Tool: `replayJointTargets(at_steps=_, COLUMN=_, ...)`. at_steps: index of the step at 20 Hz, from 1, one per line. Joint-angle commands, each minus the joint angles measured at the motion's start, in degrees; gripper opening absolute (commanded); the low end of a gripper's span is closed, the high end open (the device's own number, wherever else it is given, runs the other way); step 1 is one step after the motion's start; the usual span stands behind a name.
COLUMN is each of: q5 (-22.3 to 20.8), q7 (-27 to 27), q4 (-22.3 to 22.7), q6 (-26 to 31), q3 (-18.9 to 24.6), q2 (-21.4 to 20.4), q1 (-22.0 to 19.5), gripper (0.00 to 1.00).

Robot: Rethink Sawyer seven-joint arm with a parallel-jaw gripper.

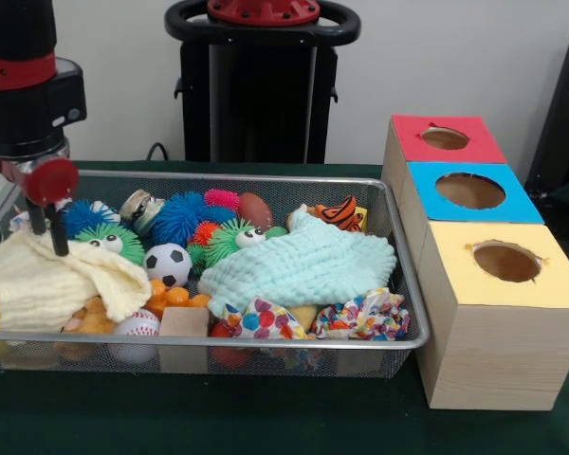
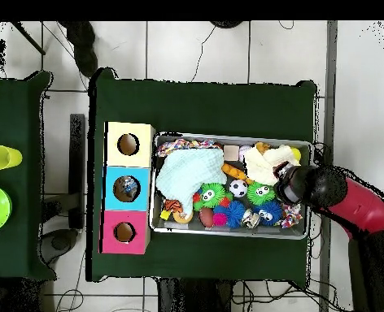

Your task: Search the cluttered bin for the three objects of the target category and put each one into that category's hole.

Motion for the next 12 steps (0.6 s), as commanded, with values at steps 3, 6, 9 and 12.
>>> replayJointTargets(at_steps=3, q5=4.9, q7=11.6, q4=-2.3, q6=-4.7, q3=-2.3, q2=2.1, q1=1.3, gripper=1.0)
replayJointTargets(at_steps=6, q5=3.5, q7=11.5, q4=-2.9, q6=-6.4, q3=-4.6, q2=2.5, q1=3.3, gripper=1.0)
replayJointTargets(at_steps=9, q5=-2.3, q7=7.3, q4=-5.9, q6=-7.2, q3=-8.3, q2=4.3, q1=6.7, gripper=1.0)
replayJointTargets(at_steps=12, q5=-2.3, q7=7.4, q4=-6.4, q6=-8.6, q3=-8.9, q2=6.5, q1=8.5, gripper=1.0)
